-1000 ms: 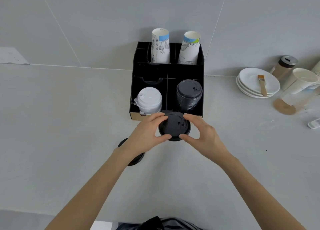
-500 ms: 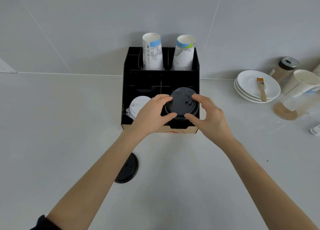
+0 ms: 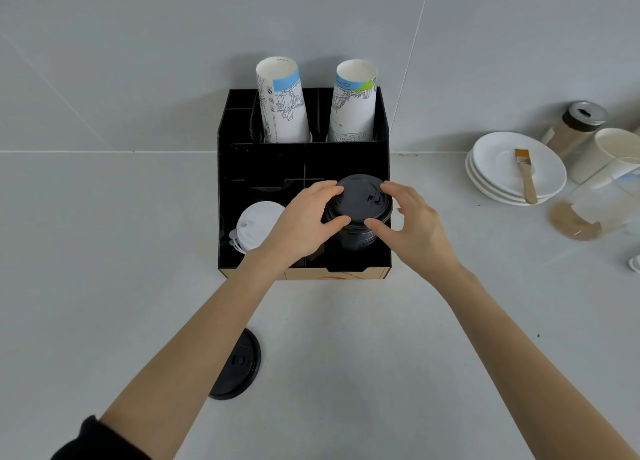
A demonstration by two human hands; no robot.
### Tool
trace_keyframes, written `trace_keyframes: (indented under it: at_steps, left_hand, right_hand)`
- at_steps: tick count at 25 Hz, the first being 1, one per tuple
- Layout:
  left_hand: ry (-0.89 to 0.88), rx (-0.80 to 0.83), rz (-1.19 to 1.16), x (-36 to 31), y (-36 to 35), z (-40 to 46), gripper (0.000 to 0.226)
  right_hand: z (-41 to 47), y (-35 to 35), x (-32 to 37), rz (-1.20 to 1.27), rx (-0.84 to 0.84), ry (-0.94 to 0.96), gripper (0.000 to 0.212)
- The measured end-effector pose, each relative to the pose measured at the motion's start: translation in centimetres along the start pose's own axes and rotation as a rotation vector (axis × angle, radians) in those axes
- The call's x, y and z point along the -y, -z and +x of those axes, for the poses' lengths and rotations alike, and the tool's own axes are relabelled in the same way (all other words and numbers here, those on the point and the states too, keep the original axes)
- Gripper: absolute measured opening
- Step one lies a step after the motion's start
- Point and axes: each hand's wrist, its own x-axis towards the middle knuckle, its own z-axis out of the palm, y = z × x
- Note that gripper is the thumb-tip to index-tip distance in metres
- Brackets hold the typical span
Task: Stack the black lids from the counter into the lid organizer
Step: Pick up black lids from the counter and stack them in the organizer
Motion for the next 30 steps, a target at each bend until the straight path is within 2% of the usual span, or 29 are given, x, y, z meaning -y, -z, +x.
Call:
trace_keyframes:
  at_steps: [8,17,30]
  left_hand:
    - [0.015,0.021,0.008,0.8,-0.5,0.1,0.052]
    - [0.009,0.019,0.014,0.6,-0.8,-0.3,0.052]
    - [-0.001,0.018,0.029,0.3,-0.9,-0.6,0.054]
  right_hand:
    - [0.0,-1.3,-0.7,-0.049,0.028,-0.016,0.053]
    - [-1.1,-2.0,-1.1,0.029,-0.044,-0.050,0.051]
    - [-1.3,-1.9,-1.0,0.024,-0.049,-0.030,0.047]
